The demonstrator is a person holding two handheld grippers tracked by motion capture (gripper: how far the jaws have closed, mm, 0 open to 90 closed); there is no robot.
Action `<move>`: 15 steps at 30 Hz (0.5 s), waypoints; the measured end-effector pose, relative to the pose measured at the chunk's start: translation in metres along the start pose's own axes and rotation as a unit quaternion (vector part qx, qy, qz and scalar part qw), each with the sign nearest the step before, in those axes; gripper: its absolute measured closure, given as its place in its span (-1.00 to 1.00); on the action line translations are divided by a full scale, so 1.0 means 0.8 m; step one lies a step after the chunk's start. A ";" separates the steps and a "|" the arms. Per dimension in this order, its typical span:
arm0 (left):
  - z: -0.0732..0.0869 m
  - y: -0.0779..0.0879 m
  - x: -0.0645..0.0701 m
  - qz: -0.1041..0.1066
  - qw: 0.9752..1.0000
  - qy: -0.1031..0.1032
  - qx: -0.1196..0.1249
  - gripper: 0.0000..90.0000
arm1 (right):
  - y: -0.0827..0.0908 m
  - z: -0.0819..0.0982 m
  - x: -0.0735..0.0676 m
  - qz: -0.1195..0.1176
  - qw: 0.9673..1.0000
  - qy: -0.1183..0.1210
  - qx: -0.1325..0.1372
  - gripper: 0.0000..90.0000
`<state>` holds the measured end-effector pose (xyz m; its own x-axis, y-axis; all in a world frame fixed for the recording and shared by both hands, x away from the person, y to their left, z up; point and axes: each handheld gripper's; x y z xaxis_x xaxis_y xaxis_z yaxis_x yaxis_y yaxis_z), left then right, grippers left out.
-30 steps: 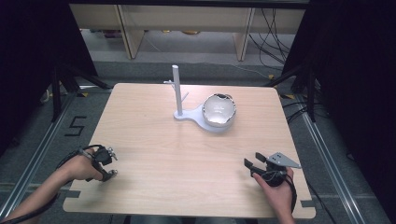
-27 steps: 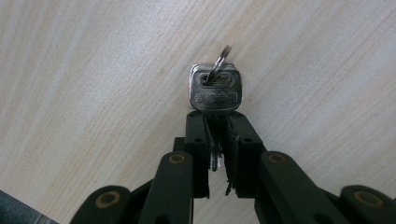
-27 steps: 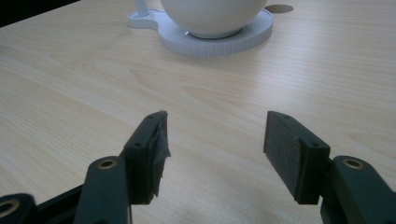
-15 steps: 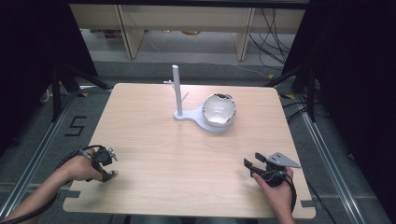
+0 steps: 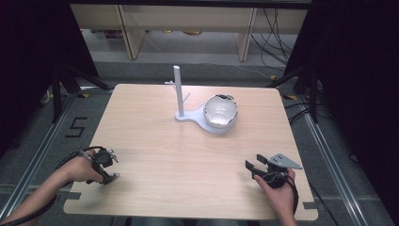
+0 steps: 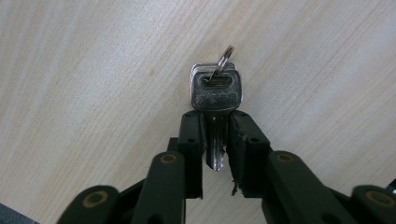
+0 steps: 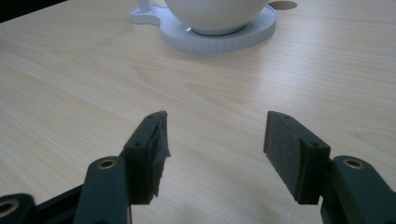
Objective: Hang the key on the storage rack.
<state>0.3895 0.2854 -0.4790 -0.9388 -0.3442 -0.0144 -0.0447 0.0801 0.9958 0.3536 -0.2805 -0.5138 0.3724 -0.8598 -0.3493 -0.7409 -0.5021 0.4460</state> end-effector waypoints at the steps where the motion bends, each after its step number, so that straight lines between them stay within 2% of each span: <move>1: 0.000 0.000 0.000 0.000 1.000 0.000 0.000 0.57 | 0.000 0.000 0.000 0.000 1.000 0.000 0.000 -0.09; 2: -0.001 0.001 0.000 -0.004 1.000 -0.002 0.001 0.57 | 0.000 0.001 -0.002 -0.001 1.000 -0.011 -0.003 -0.09; 3: -0.002 0.002 -0.001 -0.005 1.000 -0.007 -0.002 0.54 | 0.001 -0.001 0.001 0.005 1.000 0.006 -0.006 -0.09; 9: -0.006 0.000 0.000 -0.003 1.000 -0.014 -0.014 0.55 | 0.000 -0.001 0.001 0.002 1.000 0.006 -0.007 -0.10; 10: -0.006 -0.002 0.001 -0.003 1.000 -0.015 -0.014 0.56 | -0.001 0.000 0.002 -0.005 1.000 0.004 -0.004 -0.10; 12: -0.006 -0.004 0.001 0.001 1.000 -0.015 -0.022 0.62 | -0.001 -0.001 0.002 -0.005 1.000 0.003 -0.005 -0.10; 15: -0.005 -0.005 0.002 -0.003 1.000 -0.017 -0.016 0.75 | 0.000 -0.001 0.002 0.003 1.000 0.008 -0.008 -0.10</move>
<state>0.3899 0.2806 -0.4824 -0.9496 -0.3127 -0.0227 -0.0394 0.0471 0.9981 0.3546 -0.2815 -0.5138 0.3774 -0.8637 -0.3340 -0.7333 -0.4990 0.4617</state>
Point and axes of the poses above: each handheld gripper's, and its own axes: y roughly backward along the jaws, z roughly out of its underside, x roughly to its right, and after that the axes turned 14 degrees about -y, right-handed
